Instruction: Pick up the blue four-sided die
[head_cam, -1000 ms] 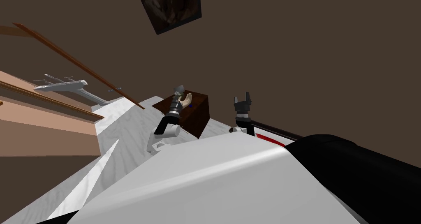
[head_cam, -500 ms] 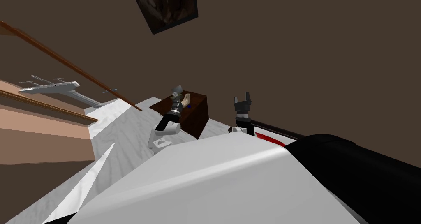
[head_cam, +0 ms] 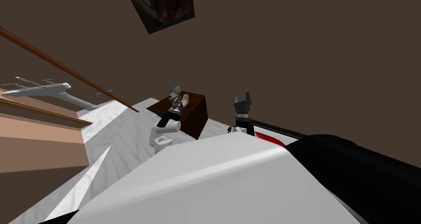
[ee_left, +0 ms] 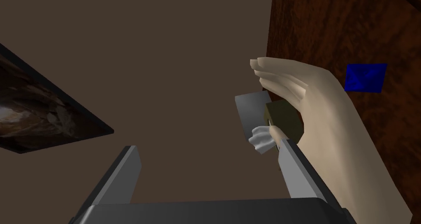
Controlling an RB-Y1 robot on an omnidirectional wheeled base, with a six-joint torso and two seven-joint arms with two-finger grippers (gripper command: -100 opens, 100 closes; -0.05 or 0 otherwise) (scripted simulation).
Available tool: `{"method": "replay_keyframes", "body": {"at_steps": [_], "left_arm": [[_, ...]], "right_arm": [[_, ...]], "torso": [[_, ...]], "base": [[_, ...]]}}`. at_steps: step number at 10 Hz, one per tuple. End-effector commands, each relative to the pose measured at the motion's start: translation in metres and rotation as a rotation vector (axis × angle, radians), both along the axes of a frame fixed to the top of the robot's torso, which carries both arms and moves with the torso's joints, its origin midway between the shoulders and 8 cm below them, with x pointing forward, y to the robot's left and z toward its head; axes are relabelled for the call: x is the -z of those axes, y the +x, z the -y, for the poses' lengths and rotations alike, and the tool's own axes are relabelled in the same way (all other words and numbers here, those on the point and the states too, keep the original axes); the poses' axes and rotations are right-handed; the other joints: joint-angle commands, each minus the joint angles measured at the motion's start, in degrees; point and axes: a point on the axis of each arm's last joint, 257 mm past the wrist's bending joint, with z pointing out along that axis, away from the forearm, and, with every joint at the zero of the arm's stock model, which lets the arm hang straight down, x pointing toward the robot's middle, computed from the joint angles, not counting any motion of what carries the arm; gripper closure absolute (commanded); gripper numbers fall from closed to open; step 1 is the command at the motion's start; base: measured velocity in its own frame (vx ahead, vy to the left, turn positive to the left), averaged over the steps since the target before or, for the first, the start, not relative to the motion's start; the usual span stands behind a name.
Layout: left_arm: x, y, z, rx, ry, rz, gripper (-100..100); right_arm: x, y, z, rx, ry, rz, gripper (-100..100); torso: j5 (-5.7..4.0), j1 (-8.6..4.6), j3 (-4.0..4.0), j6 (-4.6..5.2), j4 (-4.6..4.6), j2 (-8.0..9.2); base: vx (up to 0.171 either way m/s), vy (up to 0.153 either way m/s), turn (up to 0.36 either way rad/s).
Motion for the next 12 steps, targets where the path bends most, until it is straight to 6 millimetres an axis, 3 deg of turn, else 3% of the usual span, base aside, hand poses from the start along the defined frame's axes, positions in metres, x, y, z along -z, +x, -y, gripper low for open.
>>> {"method": "replay_keyframes", "body": {"at_steps": [1, 12], "left_arm": [[0.006, 0.009, -0.004, -0.014, 0.003, -0.037, -100], [0.05, 0.02, -0.027, -0.088, 0.011, -0.254, -100]], "right_arm": [[0.0, 0.0, 0.0, 0.0, 0.0, 0.0, 0], [0.0, 0.0, 0.0, 0.0, 0.0, 0.0, 0]], "torso": [[0.0, 0.0, 0.0, 0.0, 0.0, 0.0], [0.0, 0.02, -0.03, 0.0, -0.01, -0.05]], "base": [[0.01, -0.008, -0.129], [0.012, 0.0, -0.055]]}}
